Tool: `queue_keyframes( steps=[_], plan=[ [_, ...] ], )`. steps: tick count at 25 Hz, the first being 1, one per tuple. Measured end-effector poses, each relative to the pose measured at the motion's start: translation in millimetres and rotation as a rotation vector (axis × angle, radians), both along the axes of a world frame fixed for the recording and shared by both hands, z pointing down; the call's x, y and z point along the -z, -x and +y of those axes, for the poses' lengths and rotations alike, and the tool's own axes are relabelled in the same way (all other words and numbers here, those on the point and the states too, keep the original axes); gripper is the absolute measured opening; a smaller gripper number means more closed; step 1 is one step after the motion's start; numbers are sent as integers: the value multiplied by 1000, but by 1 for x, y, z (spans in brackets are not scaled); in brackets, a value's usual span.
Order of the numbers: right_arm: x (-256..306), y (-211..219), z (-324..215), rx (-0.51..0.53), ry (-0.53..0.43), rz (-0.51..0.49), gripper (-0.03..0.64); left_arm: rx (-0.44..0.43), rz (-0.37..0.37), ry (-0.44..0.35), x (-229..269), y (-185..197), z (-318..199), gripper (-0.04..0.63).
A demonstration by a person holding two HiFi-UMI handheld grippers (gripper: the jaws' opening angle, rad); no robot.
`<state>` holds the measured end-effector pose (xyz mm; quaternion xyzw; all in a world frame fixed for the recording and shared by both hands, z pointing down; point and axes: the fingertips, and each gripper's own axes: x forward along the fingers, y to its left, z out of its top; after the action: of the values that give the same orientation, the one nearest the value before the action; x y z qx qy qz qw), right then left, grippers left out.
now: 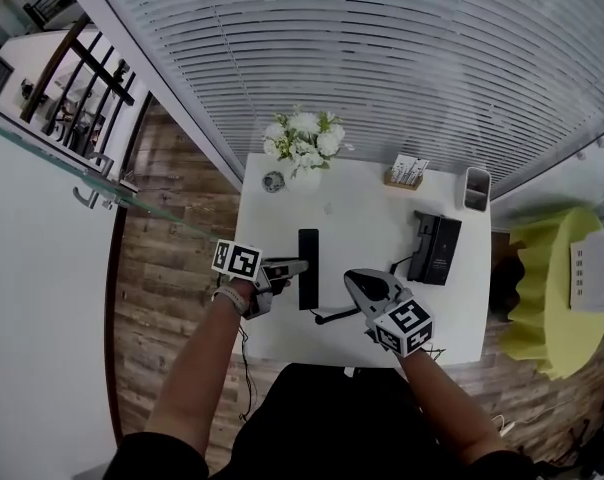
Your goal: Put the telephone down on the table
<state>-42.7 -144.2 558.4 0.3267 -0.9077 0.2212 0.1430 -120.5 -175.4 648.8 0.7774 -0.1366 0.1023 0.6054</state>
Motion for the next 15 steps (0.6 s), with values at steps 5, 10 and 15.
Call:
queue_keyframes(
  steps=[5, 10, 15],
  plan=[
    [-5, 16, -3, 16, 9, 8, 23, 3, -24, 22, -13, 13, -2, 75],
    [-7, 29, -5, 33, 13, 12, 23, -11, -81, 37, -28, 20, -4, 75],
    [-10, 32, -7, 33, 22, 16, 23, -25, -130, 61, -42, 20, -5, 75]
  ],
)
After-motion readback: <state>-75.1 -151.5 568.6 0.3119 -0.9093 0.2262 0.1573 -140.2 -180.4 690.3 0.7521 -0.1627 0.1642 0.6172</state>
